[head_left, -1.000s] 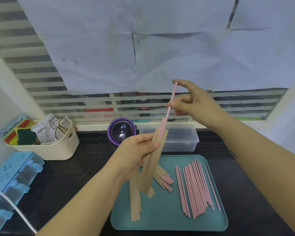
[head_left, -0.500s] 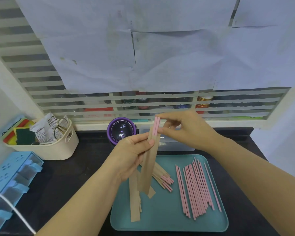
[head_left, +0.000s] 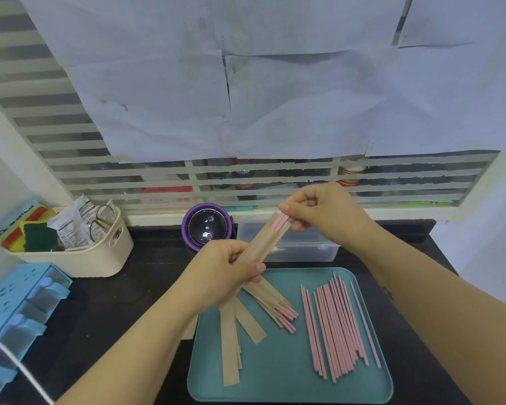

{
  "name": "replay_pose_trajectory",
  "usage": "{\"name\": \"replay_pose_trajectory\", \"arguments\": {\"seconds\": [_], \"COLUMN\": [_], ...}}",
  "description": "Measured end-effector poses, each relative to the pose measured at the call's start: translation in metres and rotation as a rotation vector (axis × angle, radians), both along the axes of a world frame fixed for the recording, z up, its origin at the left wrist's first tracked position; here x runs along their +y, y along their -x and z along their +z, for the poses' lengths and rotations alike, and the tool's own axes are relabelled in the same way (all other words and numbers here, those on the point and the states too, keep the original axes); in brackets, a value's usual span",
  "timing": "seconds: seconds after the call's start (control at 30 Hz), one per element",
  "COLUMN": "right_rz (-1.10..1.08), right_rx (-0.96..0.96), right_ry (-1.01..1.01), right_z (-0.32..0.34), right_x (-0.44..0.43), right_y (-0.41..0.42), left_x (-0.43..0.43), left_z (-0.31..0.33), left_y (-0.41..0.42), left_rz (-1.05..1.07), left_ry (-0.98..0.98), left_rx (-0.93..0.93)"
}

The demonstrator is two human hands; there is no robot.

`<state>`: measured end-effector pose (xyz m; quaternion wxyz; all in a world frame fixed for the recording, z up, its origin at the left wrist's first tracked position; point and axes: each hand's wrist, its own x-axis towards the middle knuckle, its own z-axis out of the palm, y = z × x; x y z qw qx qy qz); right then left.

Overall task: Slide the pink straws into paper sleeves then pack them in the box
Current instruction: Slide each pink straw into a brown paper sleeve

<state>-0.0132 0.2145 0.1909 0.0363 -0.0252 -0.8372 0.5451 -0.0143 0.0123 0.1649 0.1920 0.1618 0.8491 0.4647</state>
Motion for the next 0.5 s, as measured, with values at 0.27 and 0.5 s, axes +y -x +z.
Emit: {"name": "replay_pose_trajectory", "arguments": {"seconds": [0.27,0.5], "right_rz": [-0.037,0.107], "right_rx": [-0.066,-0.325], "right_ry": [0.039,-0.04], "right_z": [-0.008,-0.032], "right_x": [-0.002,0.008], "right_y": [0.002,0.0], "left_x": [0.004,-0.006], "left_z": [-0.012,-0.033], "left_y": [0.006,0.026], "left_rz": [0.039,-0.122], "left_ry": [-0.026,0.228], "left_rx": [-0.016,0.036]}}
